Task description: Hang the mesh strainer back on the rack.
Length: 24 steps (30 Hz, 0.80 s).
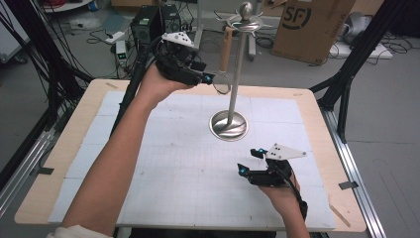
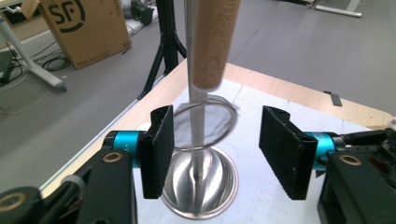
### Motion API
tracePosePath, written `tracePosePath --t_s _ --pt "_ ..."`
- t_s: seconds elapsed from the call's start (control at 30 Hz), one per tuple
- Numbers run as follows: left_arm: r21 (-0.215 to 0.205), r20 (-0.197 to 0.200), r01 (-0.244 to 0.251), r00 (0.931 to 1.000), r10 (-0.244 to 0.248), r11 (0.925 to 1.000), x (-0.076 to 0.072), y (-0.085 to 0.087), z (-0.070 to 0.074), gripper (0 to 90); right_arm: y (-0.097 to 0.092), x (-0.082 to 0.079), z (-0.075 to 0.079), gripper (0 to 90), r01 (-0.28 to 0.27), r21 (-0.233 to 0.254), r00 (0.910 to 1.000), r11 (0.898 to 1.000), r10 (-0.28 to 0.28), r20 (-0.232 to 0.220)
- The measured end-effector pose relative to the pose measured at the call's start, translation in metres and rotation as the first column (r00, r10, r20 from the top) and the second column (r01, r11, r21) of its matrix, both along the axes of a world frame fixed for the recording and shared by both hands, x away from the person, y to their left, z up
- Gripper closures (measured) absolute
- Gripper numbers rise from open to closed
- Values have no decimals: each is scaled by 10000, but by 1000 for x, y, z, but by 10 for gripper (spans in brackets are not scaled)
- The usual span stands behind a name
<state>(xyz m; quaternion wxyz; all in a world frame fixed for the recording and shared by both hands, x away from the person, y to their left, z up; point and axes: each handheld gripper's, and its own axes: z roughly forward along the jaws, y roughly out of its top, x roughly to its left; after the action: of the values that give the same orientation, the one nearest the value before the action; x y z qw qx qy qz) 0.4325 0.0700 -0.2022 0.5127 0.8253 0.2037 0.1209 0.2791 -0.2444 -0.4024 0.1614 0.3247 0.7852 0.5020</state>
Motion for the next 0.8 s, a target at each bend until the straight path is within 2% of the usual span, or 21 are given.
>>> tracePosePath --t_s 0.23,0.37,0.5,0.8 --pt "-19 -29 72 10000 -72 10000 -8 12 -7 392 1 0 0 264 -24 -36 10000 10000 24 -13" --pt "-397 -107 257 9996 -262 9989 -16 21 -15 361 0 0 0 264 -44 -48 10000 10000 44 -18" --pt "-437 -108 282 9995 -287 9986 -23 30 -24 353 -1 -1 1 264 36 27 10000 10000 -36 -50" --pt "-747 -246 -48 9997 30 9972 -30 54 -41 318 1 0 -1 264 2 -36 10000 10000 -2 -59"
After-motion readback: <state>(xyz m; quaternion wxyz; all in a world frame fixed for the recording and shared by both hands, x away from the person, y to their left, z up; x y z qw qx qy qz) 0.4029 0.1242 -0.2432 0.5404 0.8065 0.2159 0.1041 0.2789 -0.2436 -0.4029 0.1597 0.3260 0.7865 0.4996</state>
